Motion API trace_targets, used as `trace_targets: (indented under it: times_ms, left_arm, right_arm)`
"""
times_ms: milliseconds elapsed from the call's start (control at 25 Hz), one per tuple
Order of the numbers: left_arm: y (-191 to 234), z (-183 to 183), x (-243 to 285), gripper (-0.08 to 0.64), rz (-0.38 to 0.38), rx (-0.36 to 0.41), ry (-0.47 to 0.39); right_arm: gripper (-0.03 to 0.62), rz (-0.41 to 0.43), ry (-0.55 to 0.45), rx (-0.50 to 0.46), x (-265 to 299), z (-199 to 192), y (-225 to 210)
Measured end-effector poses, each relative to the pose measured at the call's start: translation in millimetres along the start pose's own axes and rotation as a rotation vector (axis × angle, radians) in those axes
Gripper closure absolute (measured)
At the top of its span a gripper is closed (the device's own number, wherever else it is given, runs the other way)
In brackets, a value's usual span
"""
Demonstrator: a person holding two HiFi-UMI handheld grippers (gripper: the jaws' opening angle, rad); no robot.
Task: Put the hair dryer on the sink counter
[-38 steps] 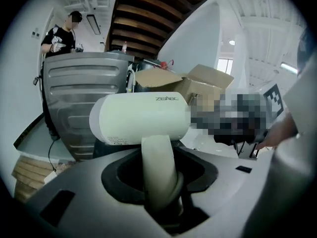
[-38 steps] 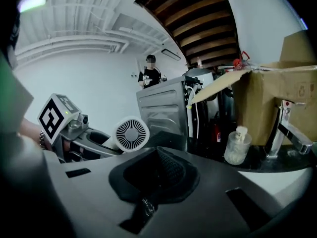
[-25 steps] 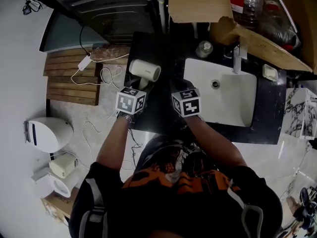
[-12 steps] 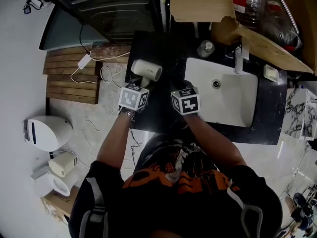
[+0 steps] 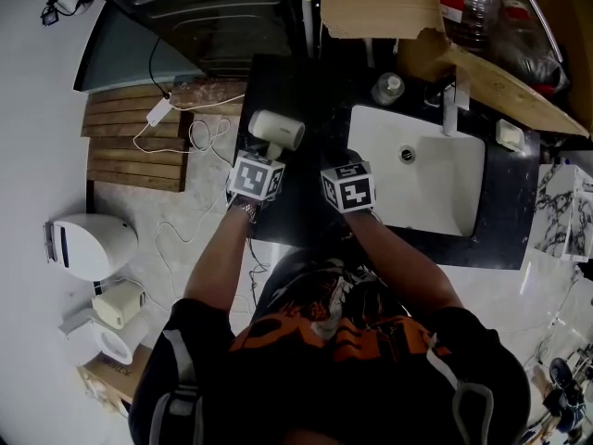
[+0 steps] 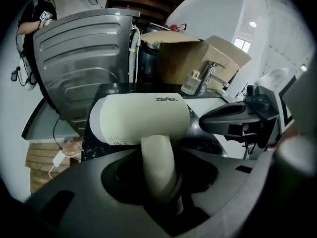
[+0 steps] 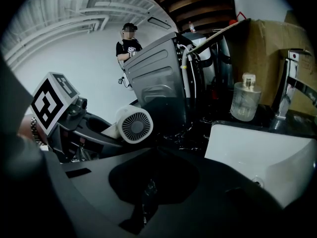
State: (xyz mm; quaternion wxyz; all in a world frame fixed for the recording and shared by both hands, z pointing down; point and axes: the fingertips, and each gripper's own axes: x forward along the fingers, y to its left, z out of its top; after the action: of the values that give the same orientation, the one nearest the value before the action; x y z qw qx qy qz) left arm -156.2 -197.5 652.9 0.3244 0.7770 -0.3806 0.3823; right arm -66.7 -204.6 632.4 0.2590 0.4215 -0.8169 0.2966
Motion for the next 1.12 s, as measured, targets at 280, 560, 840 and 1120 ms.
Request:
trace_targets:
  times_ms: [280,560,840,1120]
  left_arm:
    - [-5,0,4,0.305,-0.013,0.035,0.025]
    - [-14,1,1,0.152,-0.042,0.045,0.002]
    - [-9,5,-10,0.14,-0.01,0.061,-0.029]
    - [-7,16,-36,0.141,0.044,0.07,-0.131]
  right_arm:
    - [0.578,-0.001,0.012,-0.004,1,-3,0]
    - [0.578,0.005,0.001,-0.005,-3,-4,5]
    - [0.578,0.015,-0.026,-0.01,-8,-2,11]
    - [0.578,0.049,-0.11,-0.018,-22,6,24]
